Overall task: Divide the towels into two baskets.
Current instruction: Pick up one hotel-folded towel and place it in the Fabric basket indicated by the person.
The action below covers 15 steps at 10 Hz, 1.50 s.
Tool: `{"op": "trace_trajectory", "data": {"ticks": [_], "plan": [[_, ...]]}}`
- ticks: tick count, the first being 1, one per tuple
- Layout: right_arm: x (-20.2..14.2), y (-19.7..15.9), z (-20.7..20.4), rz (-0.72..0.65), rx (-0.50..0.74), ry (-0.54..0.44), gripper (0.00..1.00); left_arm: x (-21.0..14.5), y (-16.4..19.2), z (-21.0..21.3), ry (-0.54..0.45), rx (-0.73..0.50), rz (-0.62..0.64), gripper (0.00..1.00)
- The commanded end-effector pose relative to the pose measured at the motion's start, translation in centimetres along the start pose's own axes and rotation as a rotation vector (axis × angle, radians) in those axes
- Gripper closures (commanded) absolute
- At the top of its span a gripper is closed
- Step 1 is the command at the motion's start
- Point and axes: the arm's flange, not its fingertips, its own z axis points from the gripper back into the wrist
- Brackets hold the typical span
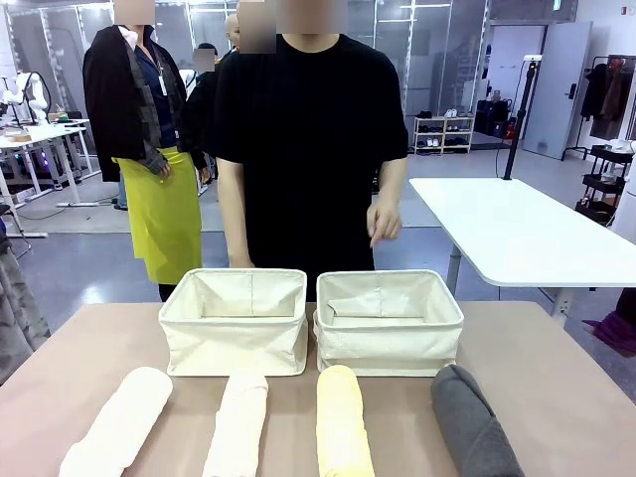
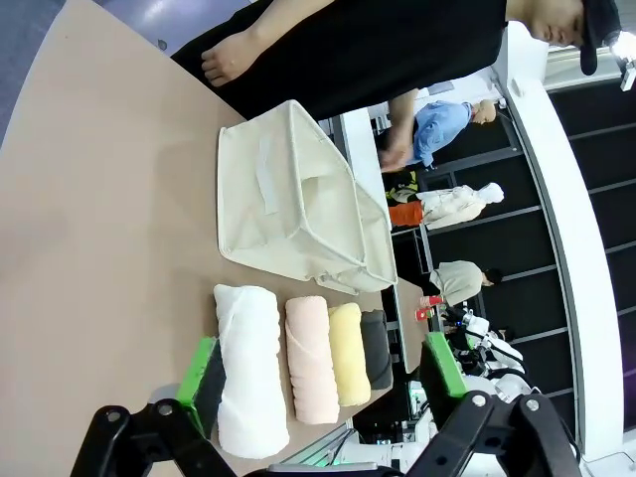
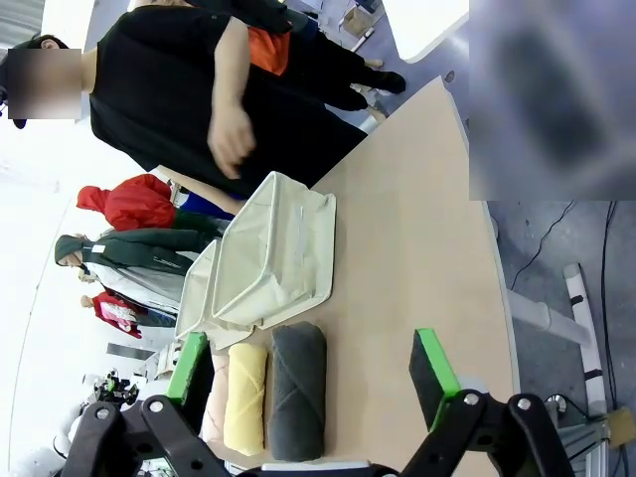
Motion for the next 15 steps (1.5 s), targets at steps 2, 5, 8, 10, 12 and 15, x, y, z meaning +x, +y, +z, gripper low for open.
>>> {"op": "trace_trajectory", "data": {"ticks": [2, 5, 8, 10, 12, 15], "plan": [[-0.08, 0.17, 0.15, -0.002, 0.011, -0.008, 0.0, 0.07, -0.06, 0.14, -0.007, -0.008, -0.003, 0.0], [-0.08, 0.17, 0.15, -0.002, 0.011, -0.008, 0.0, 0.07, -0.06, 0.14, -0.007, -0.008, -0.003, 0.0], [-0.08, 0.17, 0.15, -0.002, 0.011, -0.008, 0.0, 0.07, -0.06, 0.14, -0.007, -0.008, -0.003, 0.0], [-0.08, 0.17, 0.15, -0.002, 0.011, -0.008, 0.0, 0.07, -0.06, 0.14, -0.007, -0.008, -0.003, 0.0], [-0.08, 0.17, 0.15, -0.002, 0.011, -0.008, 0.0, 0.07, -0.06, 0.14, -0.007, -0.008, -0.003, 0.0], [-0.08, 0.17, 0.15, -0.002, 0.011, -0.008, 0.0, 0.07, -0.06, 0.14, -0.007, -0.008, -0.003, 0.0]]}}
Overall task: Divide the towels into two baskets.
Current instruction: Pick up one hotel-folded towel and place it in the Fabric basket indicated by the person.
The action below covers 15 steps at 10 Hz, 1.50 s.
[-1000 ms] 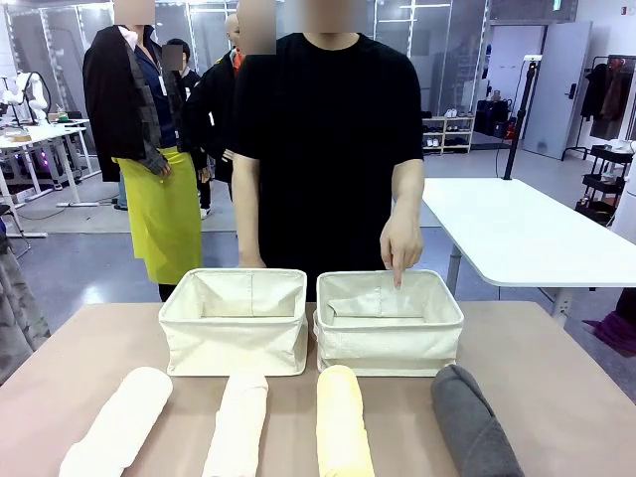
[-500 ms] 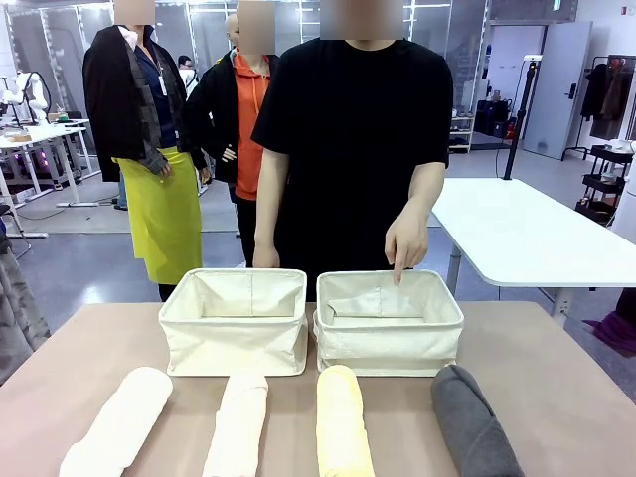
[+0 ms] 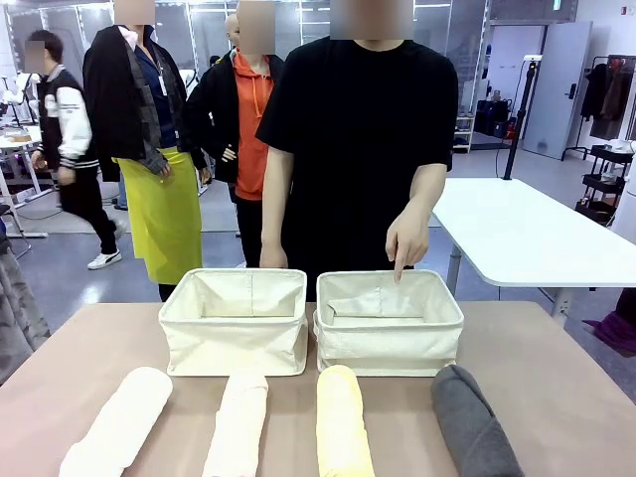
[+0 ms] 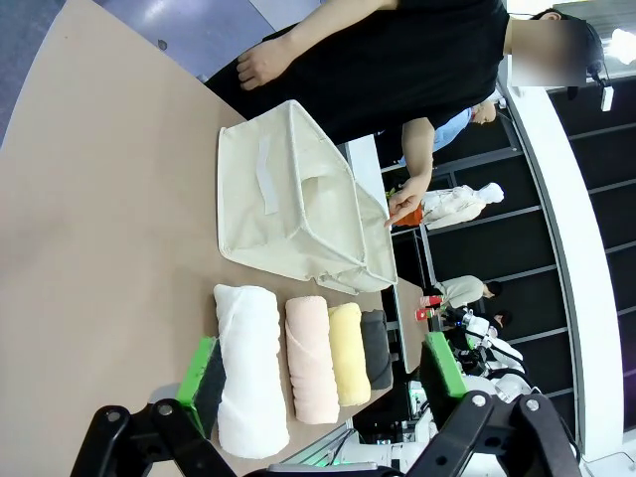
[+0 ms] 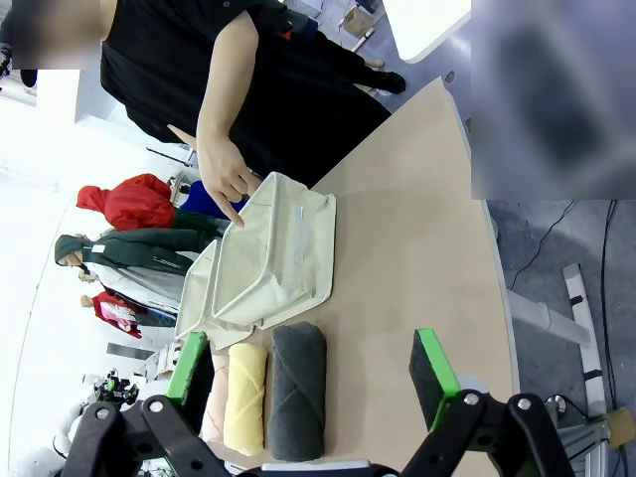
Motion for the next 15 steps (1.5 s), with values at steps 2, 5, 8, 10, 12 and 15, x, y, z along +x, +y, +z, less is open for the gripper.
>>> {"op": "trace_trajectory", "data": {"ticks": [2, 5, 8, 10, 12, 15], "plan": [[0.2, 1.3, -0.9, 0.025, -0.019, 0.041, 0.0, 0.1, -0.1, 0.1, -0.006, -0.008, -0.003, 0.0], [0.0, 6.2, -5.5, 0.128, -0.081, 0.229, 0.0, 0.1, -0.1, 0.1, -0.006, -0.008, -0.003, 0.0], [-2.4, 12.1, -12.2, 0.259, -0.144, 0.436, 0.0, 0.1, -0.1, 0.1, -0.006, -0.008, -0.003, 0.0], [-4.6, 15.6, -16.9, 0.359, -0.265, 0.582, 0.0, 0.1, -0.1, 0.1, -0.006, -0.008, -0.003, 0.0], [-6.9, 17.9, -21.4, 0.416, -0.358, 0.656, 0.0, 0.1, -0.1, 0.1, -0.006, -0.008, -0.003, 0.0], [-10.2, 18.9, -25.7, 0.452, -0.507, 0.707, 0.0, 0.1, -0.1, 0.1, -0.006, -0.008, -0.003, 0.0]]}}
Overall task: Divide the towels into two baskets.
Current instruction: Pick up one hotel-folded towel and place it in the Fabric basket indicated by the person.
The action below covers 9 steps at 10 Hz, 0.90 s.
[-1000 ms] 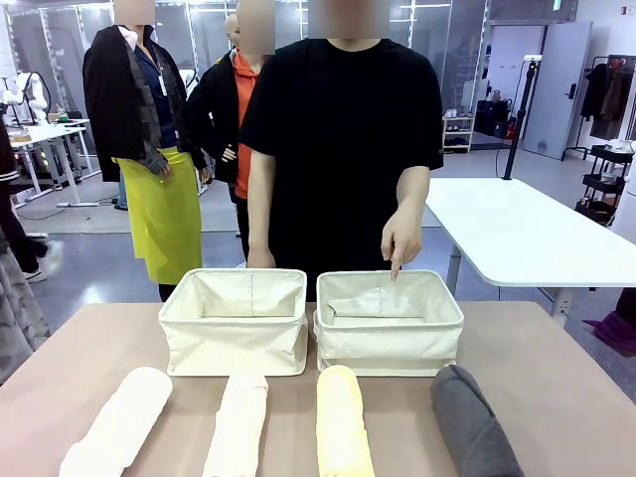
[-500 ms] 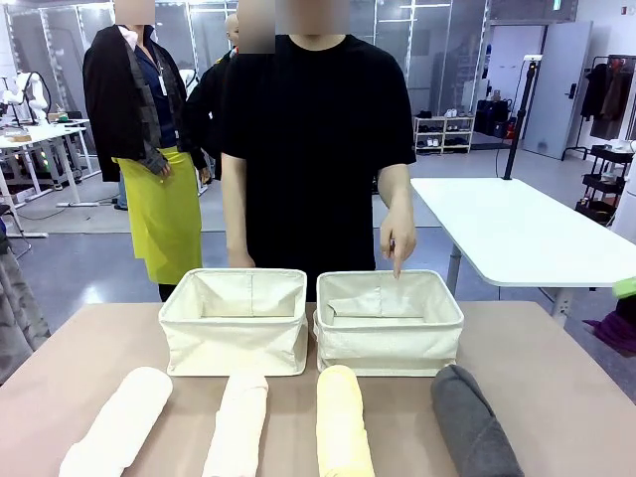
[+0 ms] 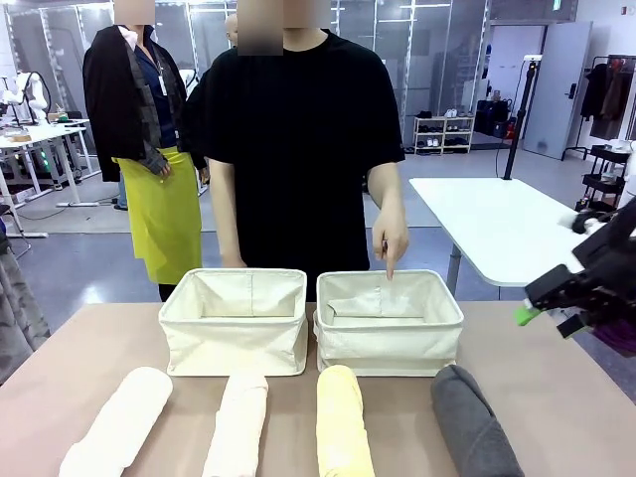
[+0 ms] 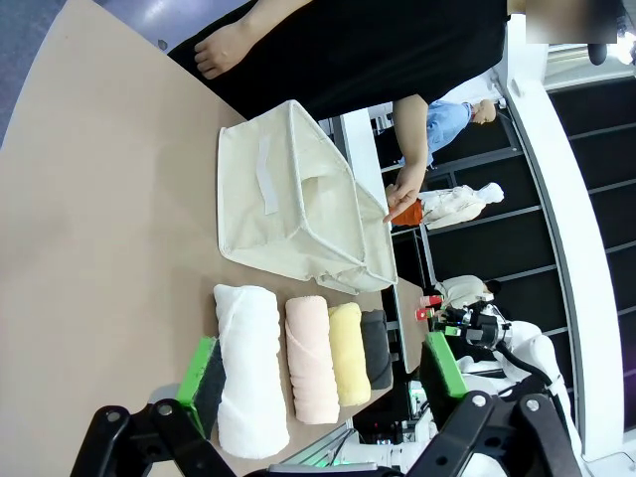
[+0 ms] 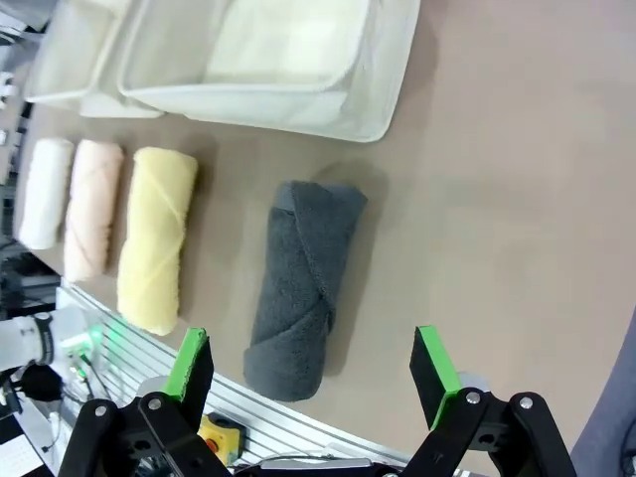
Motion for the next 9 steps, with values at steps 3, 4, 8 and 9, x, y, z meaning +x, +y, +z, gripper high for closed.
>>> {"op": "trace_trajectory", "data": {"ticks": [3, 4, 8, 9], "plan": [[-1.7, 4.2, -5.2, -0.013, -0.226, 0.024, 0.0, 0.1, -0.1, 0.2, -0.007, -0.008, -0.003, 0.0], [-2.2, 5.2, -6.7, -0.013, -0.264, 0.028, 0.0, 0.1, -0.1, 0.2, -0.007, -0.008, -0.003, 0.0], [-4.3, 6.5, -10.2, -0.041, -0.299, 0.103, 0.0, 0.1, -0.1, 0.2, -0.007, -0.008, -0.003, 0.0], [-4.8, 6.4, -11.0, -0.04, -0.31, 0.12, 0.0, 0.1, -0.1, 0.2, -0.007, -0.008, -0.003, 0.0]]}}
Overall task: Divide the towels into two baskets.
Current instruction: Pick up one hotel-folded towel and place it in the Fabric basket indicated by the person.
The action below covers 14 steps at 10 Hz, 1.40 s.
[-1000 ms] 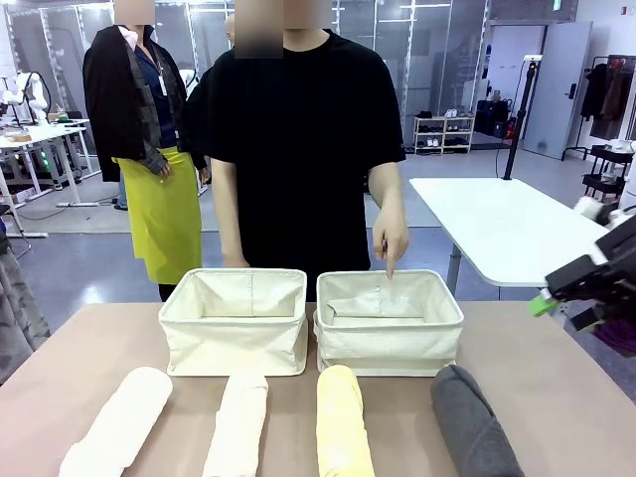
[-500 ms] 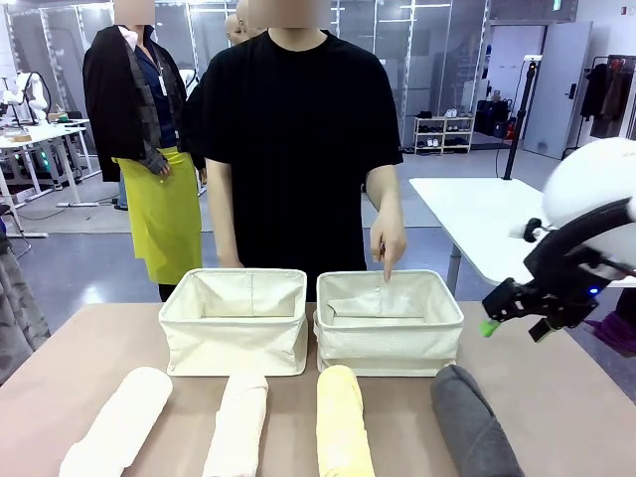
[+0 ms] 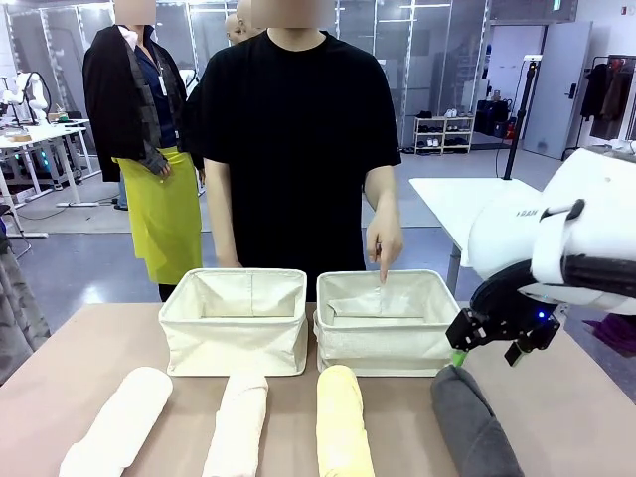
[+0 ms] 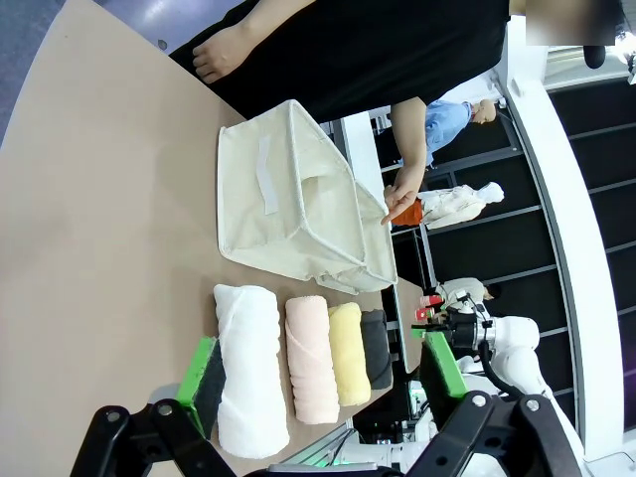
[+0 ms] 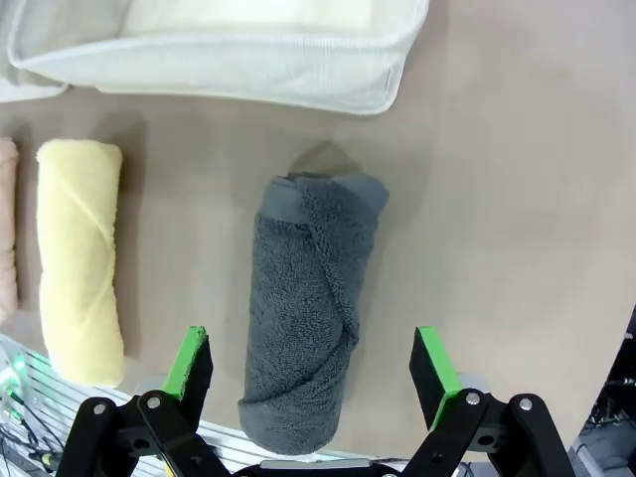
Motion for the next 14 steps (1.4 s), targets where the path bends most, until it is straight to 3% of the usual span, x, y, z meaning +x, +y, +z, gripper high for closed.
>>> {"op": "trace_trajectory", "data": {"ticks": [1, 11, 14], "plan": [[-5.1, -0.7, -2.8, -0.029, -0.008, 0.043, 0.0, 0.1, -0.1, 0.2, -0.008, -0.008, -0.003, 0.0], [-7.0, -0.6, -9.4, -0.031, -0.055, 0.174, 0.0, 0.1, -0.1, 0.2, -0.008, -0.008, -0.003, 0.0], [-6.7, -0.8, -10.5, -0.033, 0.058, 0.237, 0.0, 0.1, -0.1, 0.2, -0.008, -0.008, -0.003, 0.0]]}}
